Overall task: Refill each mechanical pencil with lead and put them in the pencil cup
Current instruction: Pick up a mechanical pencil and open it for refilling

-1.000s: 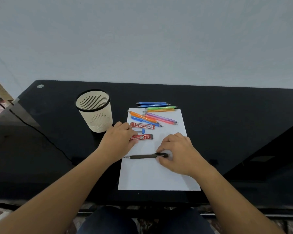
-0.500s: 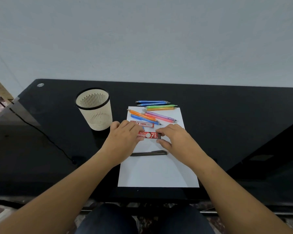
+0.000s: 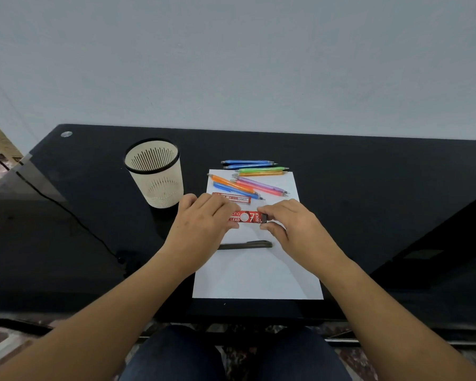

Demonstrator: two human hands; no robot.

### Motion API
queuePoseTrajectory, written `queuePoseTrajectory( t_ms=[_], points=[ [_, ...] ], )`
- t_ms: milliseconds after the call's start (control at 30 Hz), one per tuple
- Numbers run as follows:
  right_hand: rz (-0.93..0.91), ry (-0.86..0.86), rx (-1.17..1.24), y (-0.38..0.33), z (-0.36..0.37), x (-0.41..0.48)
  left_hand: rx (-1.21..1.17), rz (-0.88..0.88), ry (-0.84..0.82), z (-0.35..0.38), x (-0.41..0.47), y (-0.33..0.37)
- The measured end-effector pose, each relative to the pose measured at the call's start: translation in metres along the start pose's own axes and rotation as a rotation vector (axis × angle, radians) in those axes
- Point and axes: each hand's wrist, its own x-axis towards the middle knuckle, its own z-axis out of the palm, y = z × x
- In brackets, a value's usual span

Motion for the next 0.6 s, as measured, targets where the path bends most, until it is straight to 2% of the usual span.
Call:
queuePoseTrajectory(
  t_ms=[467, 600],
  points=[
    [-0.001, -0.074, 0.079, 0.001, -0.002, 0.0, -0.031, 0.007, 0.014, 0.014, -0.009, -0.006],
    [0.181, -0.016, 0.197, -0.001, 0.004, 0.001, -0.029, -0.038, 0.079, 0.014, -0.009, -0.005]
  ],
)
